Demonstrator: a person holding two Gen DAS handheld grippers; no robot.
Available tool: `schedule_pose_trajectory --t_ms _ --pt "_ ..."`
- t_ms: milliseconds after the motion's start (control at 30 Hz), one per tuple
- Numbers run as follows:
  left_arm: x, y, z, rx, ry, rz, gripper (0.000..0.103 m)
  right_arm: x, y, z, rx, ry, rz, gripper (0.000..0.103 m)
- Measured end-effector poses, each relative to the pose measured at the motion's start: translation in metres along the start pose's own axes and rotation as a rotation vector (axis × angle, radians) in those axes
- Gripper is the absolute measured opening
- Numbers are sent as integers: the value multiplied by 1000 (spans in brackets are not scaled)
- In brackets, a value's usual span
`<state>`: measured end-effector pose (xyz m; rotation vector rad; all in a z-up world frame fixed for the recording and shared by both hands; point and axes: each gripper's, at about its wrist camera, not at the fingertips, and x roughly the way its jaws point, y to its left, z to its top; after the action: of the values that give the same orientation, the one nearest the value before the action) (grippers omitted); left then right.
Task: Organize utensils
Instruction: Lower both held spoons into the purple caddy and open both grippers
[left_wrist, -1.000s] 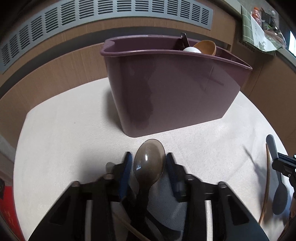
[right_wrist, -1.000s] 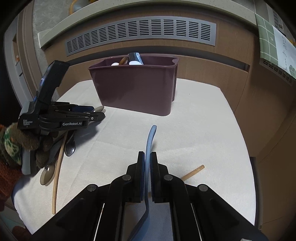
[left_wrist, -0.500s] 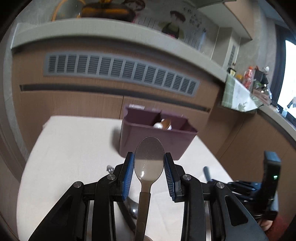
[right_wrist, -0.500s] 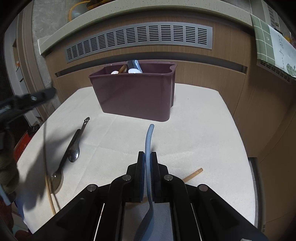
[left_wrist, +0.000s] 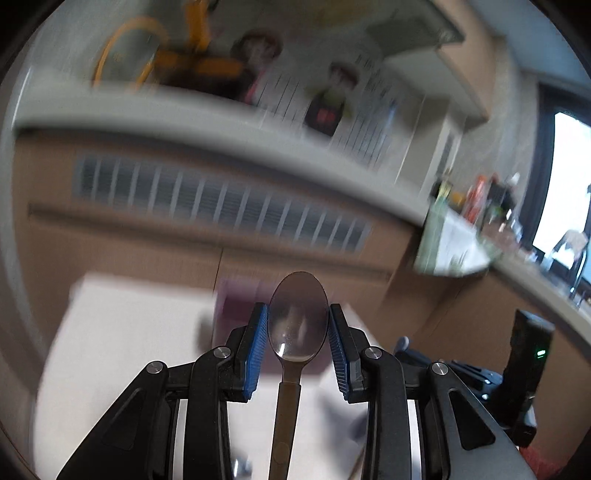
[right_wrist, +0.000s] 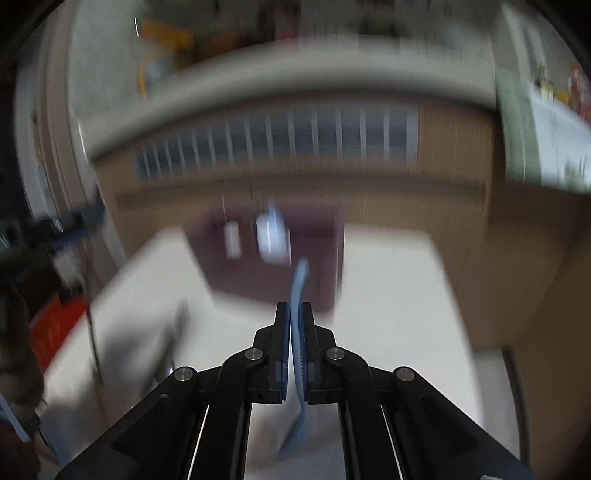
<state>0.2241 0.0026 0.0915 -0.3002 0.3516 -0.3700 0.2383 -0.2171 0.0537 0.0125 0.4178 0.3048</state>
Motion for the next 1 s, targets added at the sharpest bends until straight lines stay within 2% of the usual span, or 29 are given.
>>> schedule_pose_trajectory --t_ms 67,167,233,300,433,567,700,867,1000 --pt "-2 -5 33 -5 -114 7 34 -11 -2 42 -12 -110 44 4" --pt "2 -1 65 -43 -204 -23 34 -15 -1 90 -42 -194 18 3" --pt "13 6 78 -64 -246 -22 34 -13 3 104 -78 -220 -6 3" --pt "28 15 83 -73 -243 -14 34 -4 7 111 -123 -200 -4 3" --pt "52 37 74 -121 -162 -26 34 15 12 90 -243 -61 -14 3" --pt "57 48 56 -122 -136 -24 34 28 3 45 -334 97 139 6" --pt "63 48 47 -101 -127 -30 34 42 0 10 -421 200 64 8" --pt "74 48 42 -139 -112 -72 34 54 -16 -5 -325 289 117 9" --pt "80 44 46 -139 -186 -83 34 53 -17 -5 -285 280 108 10"
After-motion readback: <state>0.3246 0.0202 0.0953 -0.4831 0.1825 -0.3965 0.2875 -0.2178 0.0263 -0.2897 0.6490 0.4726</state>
